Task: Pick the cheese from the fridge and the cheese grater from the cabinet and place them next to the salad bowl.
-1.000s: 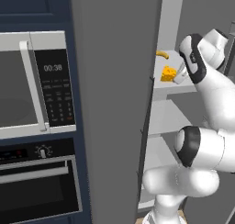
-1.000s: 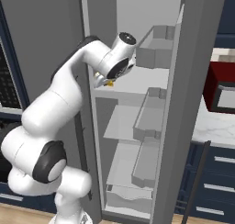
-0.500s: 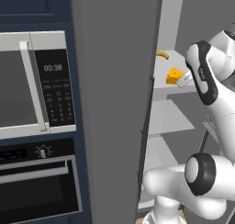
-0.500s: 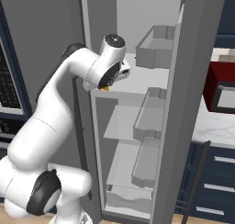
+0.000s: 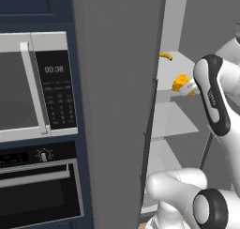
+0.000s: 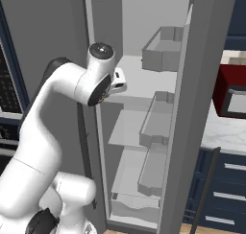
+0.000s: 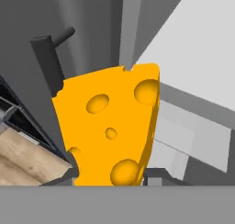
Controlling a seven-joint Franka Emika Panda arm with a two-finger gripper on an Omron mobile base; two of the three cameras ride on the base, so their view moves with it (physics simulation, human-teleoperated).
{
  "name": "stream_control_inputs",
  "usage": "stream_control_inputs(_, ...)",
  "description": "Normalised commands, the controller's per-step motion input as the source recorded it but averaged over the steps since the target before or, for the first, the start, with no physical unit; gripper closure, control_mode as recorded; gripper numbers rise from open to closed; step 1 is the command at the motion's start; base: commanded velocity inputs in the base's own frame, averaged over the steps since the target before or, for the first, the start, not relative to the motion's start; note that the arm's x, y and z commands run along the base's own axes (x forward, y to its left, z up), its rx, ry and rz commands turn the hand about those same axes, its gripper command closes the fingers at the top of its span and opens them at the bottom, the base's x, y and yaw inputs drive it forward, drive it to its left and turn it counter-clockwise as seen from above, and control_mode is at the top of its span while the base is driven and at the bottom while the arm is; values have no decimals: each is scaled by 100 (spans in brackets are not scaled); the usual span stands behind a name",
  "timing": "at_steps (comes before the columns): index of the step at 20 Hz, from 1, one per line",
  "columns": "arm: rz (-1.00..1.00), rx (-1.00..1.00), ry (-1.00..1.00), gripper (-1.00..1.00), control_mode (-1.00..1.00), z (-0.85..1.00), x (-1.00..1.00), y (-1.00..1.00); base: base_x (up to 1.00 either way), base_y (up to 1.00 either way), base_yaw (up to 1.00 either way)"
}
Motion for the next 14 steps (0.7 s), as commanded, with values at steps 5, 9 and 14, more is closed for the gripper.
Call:
stream_control_inputs(5,-8,10,-1,100,-100,0,-48,26,0,0,0)
stream_control_inputs(9,-2,13,1,100,-100,0,-39,30,0,0,0)
stream_control_inputs(14,-1,10,2,100,-100,0,-32,35,0,0,0)
